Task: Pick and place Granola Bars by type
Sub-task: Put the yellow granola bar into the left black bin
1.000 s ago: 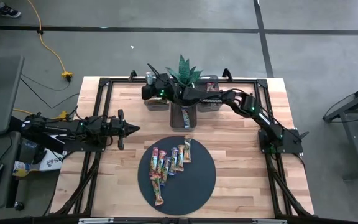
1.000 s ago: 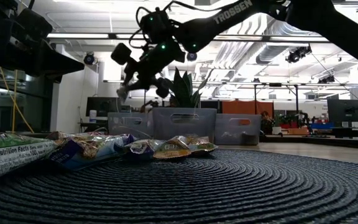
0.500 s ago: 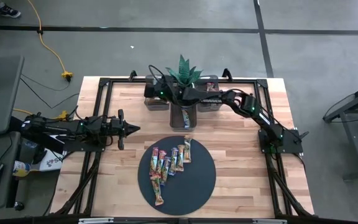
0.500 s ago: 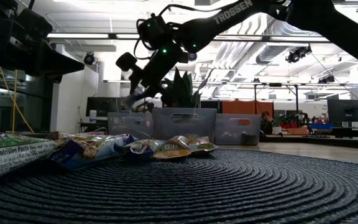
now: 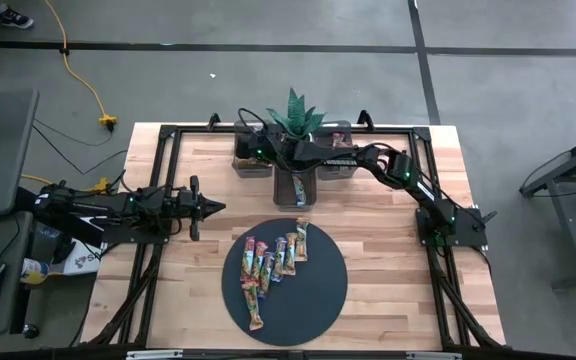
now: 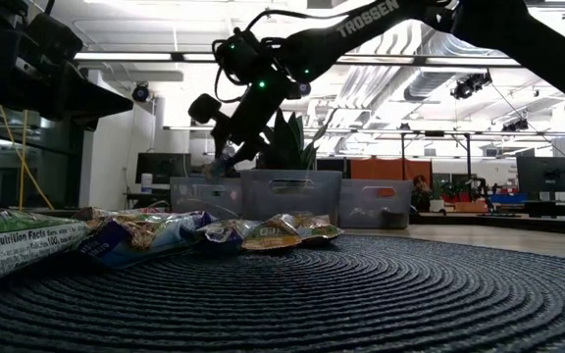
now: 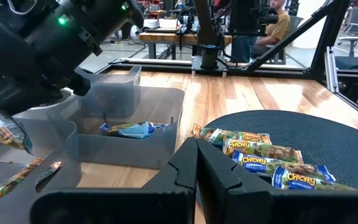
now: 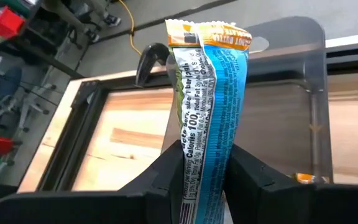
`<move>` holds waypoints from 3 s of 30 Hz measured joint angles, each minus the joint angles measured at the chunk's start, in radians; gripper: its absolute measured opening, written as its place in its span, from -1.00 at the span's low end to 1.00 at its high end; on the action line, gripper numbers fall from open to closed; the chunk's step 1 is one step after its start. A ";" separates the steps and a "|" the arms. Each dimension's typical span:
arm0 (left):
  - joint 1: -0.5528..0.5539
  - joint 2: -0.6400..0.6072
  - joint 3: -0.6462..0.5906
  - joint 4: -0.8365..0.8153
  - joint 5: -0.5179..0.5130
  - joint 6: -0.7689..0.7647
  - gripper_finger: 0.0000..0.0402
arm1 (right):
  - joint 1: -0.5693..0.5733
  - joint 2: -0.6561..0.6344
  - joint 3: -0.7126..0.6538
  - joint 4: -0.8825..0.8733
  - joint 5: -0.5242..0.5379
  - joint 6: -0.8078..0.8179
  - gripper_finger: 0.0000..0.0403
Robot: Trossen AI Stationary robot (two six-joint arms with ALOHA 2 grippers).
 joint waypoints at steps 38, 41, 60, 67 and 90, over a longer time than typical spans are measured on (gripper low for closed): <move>0.000 0.000 0.000 0.000 0.000 0.000 -0.99 | 0.003 0.000 0.000 0.007 -0.111 -0.133 -0.19; 0.000 0.000 0.000 0.000 0.000 0.000 -0.99 | 0.007 0.000 0.000 0.007 -0.110 -0.133 -0.05; 0.000 0.000 0.000 0.000 0.000 0.000 -0.99 | 0.066 -0.002 0.000 0.262 -0.258 -0.290 0.11; 0.000 0.000 0.000 0.000 0.000 0.000 -0.99 | 0.098 -0.055 0.000 0.248 -0.255 -0.451 0.10; 0.000 0.000 0.000 0.000 0.000 0.000 -0.99 | 0.239 -0.428 0.000 -0.345 -0.468 -0.419 0.10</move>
